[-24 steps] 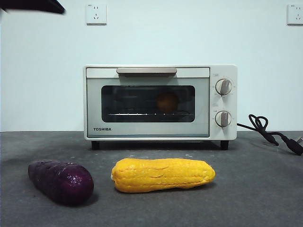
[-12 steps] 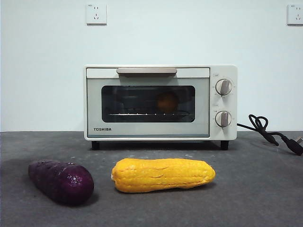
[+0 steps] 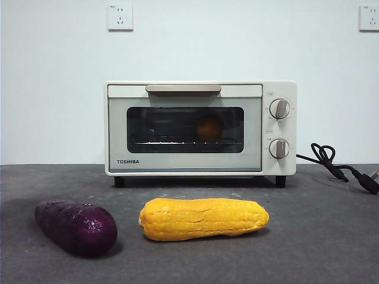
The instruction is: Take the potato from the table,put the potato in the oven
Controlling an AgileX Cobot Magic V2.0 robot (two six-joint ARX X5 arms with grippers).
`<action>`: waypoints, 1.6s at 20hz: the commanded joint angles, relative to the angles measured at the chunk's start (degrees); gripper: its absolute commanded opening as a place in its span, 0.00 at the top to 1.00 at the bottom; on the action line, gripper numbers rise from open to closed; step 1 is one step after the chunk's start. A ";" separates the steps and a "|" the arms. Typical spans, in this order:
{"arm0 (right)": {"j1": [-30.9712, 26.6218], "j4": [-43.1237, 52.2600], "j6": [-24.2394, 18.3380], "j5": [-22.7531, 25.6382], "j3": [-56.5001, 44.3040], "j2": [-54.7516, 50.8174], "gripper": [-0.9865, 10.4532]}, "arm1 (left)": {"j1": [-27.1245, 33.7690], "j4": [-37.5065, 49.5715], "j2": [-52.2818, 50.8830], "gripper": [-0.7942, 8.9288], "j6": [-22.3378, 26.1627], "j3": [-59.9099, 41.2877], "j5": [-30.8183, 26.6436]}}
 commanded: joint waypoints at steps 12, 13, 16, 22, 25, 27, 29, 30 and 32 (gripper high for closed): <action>0.09 0.24 -0.13 0.11 0.00 -0.11 0.91 | 2.14 22.93 -3.41 0.92 15.17 -3.78 -14.29; 0.09 0.24 -0.13 0.13 0.00 -0.09 0.91 | 3.52 29.64 -5.90 0.92 15.15 -7.61 -13.92; 0.09 0.24 -0.13 0.11 0.00 -0.11 0.91 | 6.43 46.31 -14.01 0.92 15.10 -21.92 -16.17; 0.09 0.24 -0.13 0.11 0.00 -0.09 0.91 | 7.78 57.20 -28.85 0.92 14.97 -44.76 -22.84; 0.09 0.22 -0.13 0.11 0.00 -0.11 0.91 | 7.78 57.18 -32.74 0.92 13.79 -51.25 -22.82; 0.09 0.22 -0.13 0.11 0.00 -0.11 0.91 | 7.76 56.81 -34.91 0.92 12.04 -54.71 -22.73; 0.09 0.22 -0.13 0.13 0.00 -0.09 0.91 | 7.76 55.17 -36.61 0.92 10.91 -56.87 -22.60; 0.09 0.22 -0.13 0.13 0.00 -0.11 0.91 | 7.76 53.05 -37.22 0.92 10.88 -56.87 -22.62; 0.09 0.13 -0.13 0.11 0.00 -0.11 0.91 | 7.76 48.48 -38.45 0.92 10.86 -56.87 -22.60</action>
